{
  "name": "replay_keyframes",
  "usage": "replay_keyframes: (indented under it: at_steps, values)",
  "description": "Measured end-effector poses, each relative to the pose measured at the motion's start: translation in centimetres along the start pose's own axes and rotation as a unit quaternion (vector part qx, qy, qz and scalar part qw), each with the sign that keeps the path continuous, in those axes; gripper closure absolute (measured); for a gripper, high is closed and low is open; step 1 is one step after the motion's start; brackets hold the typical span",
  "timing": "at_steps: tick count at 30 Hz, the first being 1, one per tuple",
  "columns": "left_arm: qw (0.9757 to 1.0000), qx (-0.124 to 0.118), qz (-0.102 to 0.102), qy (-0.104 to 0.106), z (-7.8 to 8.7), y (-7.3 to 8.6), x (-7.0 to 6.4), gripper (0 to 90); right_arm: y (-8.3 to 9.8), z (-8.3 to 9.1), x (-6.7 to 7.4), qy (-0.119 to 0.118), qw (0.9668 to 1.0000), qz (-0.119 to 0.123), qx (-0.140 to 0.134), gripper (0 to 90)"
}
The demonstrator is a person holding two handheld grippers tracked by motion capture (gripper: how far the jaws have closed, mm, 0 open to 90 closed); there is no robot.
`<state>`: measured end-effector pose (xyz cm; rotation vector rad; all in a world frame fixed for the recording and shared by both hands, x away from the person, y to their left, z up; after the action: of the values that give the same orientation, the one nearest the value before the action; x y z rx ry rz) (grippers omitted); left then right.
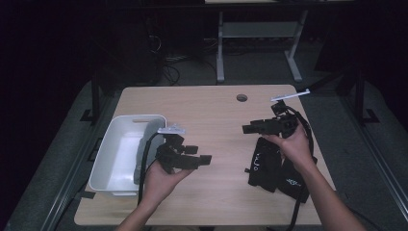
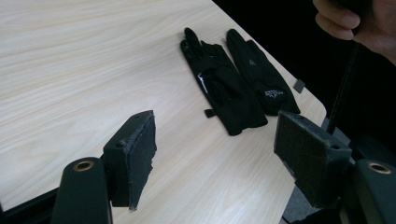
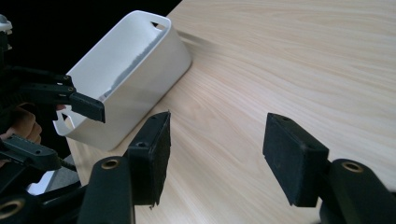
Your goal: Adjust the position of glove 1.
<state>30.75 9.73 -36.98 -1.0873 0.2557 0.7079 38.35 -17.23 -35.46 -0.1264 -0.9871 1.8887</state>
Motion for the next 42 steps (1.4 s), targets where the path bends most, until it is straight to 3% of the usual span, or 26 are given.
replay_keyframes:
  at_steps: [15, 29, 42]
  values:
    - [0.9996, 0.015, -0.018, 0.015, -2.7, -0.1, -0.8, 28.2, 3.8, 3.3, -3.3, 0.036, 0.9991, -0.022, -0.004, 41.0]
    - [0.9986, 0.034, -0.037, 0.019, -5.9, 0.2, -1.8, 27.3, 6.9, 3.9, -4.8, 0.059, 0.9981, -0.019, 0.005, 41.5]
    - [0.9982, 0.037, -0.039, 0.027, -7.3, 0.3, -1.8, 26.8, 11.1, 4.9, -8.4, 0.093, 0.994, -0.054, 0.019, 42.5]
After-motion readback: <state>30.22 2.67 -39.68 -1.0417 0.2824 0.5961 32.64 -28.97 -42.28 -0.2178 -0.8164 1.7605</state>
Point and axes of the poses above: each handheld gripper's, and its own axes: z roughly backward along the jaws, y roughly out of its underside, x roughly to its left, the point moved 4 cm from there along -z, roughly forward along the jaws, and after that the axes turned 14 degrees about y, right-handed, at the moved point
